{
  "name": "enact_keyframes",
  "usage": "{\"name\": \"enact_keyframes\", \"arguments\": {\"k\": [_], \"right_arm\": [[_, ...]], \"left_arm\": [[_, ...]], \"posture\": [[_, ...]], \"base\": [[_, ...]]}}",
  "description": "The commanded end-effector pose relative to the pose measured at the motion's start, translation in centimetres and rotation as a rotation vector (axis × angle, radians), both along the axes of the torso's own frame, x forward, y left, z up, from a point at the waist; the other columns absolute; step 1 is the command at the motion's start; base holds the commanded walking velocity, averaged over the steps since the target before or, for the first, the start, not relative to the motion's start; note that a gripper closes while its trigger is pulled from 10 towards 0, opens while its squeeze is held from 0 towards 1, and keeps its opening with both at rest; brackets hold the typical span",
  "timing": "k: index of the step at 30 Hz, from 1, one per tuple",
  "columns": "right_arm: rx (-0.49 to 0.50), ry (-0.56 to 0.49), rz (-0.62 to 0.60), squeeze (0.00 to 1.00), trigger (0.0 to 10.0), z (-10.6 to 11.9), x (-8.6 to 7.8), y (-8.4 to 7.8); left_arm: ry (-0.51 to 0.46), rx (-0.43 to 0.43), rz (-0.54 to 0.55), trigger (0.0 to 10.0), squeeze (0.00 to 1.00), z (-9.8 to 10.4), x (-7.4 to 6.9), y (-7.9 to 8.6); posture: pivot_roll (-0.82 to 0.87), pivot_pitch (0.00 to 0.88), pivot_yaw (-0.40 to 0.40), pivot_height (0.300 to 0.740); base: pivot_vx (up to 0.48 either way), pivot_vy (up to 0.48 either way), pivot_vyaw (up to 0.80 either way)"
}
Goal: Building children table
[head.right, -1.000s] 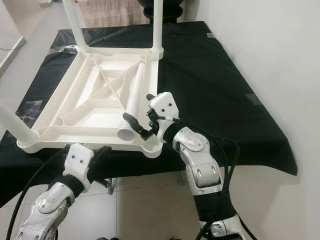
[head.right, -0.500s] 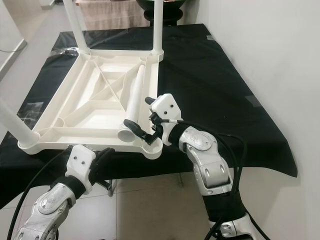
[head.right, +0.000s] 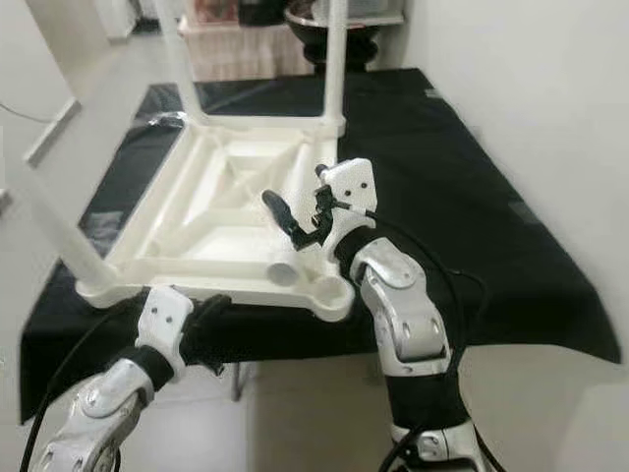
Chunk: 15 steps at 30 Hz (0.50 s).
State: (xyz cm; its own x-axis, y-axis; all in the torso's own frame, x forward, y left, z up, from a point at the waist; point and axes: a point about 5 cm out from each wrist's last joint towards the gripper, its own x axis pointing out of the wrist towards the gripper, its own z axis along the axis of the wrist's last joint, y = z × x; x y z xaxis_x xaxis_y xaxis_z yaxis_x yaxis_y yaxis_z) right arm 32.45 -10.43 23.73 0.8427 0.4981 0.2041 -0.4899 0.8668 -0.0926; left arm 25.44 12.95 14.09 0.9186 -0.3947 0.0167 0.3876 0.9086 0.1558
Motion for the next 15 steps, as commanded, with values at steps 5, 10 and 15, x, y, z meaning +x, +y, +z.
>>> {"name": "enact_keyframes", "arguments": {"k": [5, 10, 15], "right_arm": [[0.009, 0.042, -0.118, 0.00, 10.0, -0.86, 0.28, -1.25], [0.028, 0.058, -0.159, 0.00, 10.0, -1.21, 0.06, -1.31], [0.002, 0.043, -0.205, 0.00, 10.0, -1.14, 0.11, -1.53]], "left_arm": [[-0.021, 0.024, 0.021, 10.0, 0.00, -0.01, 0.16, 0.15], [-0.049, 0.032, 0.045, 10.0, 0.00, 0.35, 0.51, 0.29], [-0.043, 0.015, 0.037, 10.0, 0.00, 0.50, 0.65, 0.24]], "posture": [[-0.04, 0.128, 0.032, 0.740], [-0.04, 0.128, 0.036, 0.740], [-0.04, 0.127, 0.036, 0.740]], "base": [[0.000, 0.000, 0.00], [0.000, 0.000, 0.00], [0.000, 0.000, 0.00]]}}
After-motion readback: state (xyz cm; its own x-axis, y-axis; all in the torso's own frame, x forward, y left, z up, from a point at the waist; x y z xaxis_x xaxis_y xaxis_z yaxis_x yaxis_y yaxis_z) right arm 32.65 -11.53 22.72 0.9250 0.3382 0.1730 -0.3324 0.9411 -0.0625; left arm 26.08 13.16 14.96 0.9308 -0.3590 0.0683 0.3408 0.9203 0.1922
